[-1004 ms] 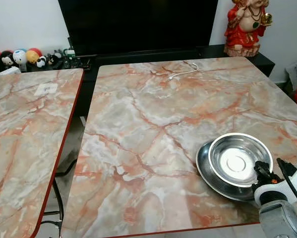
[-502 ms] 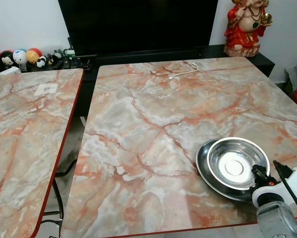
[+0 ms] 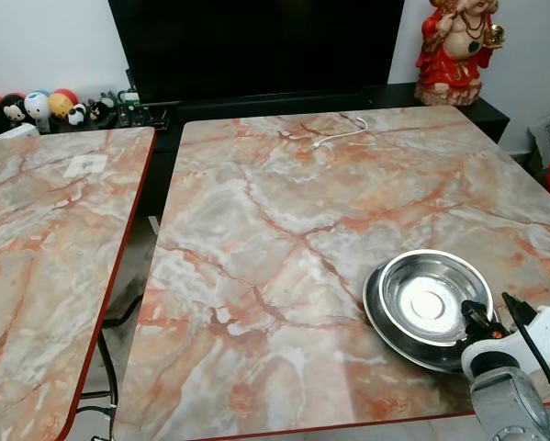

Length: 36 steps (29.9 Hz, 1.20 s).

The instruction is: Setting the table

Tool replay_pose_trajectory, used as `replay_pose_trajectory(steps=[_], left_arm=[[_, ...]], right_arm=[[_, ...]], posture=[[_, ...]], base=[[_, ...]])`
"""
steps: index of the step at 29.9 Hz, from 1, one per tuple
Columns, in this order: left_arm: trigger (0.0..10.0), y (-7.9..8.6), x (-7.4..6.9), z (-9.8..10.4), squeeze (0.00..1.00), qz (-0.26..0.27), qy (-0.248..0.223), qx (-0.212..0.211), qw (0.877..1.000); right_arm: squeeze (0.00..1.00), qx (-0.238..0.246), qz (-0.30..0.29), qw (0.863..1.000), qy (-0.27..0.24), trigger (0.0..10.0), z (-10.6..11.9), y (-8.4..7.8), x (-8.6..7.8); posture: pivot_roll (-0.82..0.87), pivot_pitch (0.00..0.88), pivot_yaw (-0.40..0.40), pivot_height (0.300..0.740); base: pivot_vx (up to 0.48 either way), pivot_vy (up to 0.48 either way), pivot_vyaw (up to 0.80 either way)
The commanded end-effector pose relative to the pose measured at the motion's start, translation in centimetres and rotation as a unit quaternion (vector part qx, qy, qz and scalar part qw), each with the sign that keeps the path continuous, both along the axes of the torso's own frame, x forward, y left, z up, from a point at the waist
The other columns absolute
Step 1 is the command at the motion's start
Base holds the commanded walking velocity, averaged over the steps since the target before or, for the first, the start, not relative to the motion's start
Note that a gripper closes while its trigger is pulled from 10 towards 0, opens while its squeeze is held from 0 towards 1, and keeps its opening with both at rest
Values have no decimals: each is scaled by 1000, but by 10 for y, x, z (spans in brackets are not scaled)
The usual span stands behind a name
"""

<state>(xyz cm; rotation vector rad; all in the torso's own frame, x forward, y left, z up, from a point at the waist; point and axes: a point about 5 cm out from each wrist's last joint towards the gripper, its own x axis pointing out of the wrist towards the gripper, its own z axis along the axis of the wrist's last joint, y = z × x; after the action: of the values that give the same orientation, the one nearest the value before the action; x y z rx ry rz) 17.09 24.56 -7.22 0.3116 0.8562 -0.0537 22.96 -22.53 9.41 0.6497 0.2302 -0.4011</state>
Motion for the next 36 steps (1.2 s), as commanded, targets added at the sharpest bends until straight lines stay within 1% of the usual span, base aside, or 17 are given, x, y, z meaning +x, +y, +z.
replay_pose_trajectory(steps=[1,2,3,4,5,6,7,9,10,11,18,28,29,30,31,32,36], left_arm=[[10000,3,0,1,0,-1,3,4,1000],[10000,3,0,1,0,-1,3,4,1000],[10000,3,0,1,0,0,3,3,1000],[10000,3,0,1,0,0,2,3,1000],[10000,3,0,1,0,0,2,3,1000],[10000,3,0,1,0,0,2,3,1000],[10000,3,0,1,0,0,2,3,1000],[10000,4,0,1,0,1,2,3,1000],[10000,4,0,1,0,1,2,3,1000],[10000,4,-1,1,0,1,2,3,1000],[10000,4,-1,1,0,3,1,4,1000],[10000,6,-2,1,0,5,3,4,1000],[10000,6,-2,1,0,6,3,4,1000],[10000,6,-2,1,0,6,3,4,1000],[10000,6,-2,1,0,6,3,4,1000],[10000,6,-2,1,0,6,4,4,1000],[10000,6,-2,1,0,8,4,4,1000]], right_arm=[[227,-1,-3,1000,-8,10000,3,-1,3],[227,-1,-2,1000,-8,10000,3,0,3],[306,0,-1,1000,-8,10000,3,0,3],[306,0,0,1000,-8,10000,3,0,3],[984,0,6,1000,-5,10000,2,1,4],[984,0,10,1000,-3,10000,1,2,4],[953,-2,11,1000,-2,10000,1,3,4],[608,-1,10,1000,-1,10000,1,3,4],[392,-2,9,1000,0,10000,0,3,4],[0,-2,9,1000,1,10000,0,3,5],[0,-1,8,1000,1,10000,0,2,5],[0,-6,14,1000,7,10000,0,3,1],[39,-6,14,1000,6,10000,1,3,1],[39,-6,14,1000,6,10000,1,3,1],[878,-6,17,1000,5,10000,2,4,1],[1000,-7,23,1000,4,10000,4,5,1],[1000,-14,13,1000,9,10000,5,4,-1]], posture=[[-17,0,29,740],[-15,0,28,740],[-15,0,28,740],[-15,0,28,740],[-14,0,29,740],[-14,0,29,740],[-14,0,29,740],[-13,0,30,740],[-13,0,30,740],[-13,0,30,740],[-13,0,30,740],[-12,1,24,740],[-12,1,24,740],[-12,1,24,740],[-14,1,24,740],[-14,1,24,740],[-15,2,24,740]], base=[[0,0,0],[0,0,0],[0,0,0],[0,0,0],[0,0,0],[0,0,0],[0,0,0],[0,0,0],[0,0,0],[0,0,0],[0,0,0],[0,0,0],[0,0,0],[0,0,0],[0,0,0],[0,0,0],[0,0,0]])
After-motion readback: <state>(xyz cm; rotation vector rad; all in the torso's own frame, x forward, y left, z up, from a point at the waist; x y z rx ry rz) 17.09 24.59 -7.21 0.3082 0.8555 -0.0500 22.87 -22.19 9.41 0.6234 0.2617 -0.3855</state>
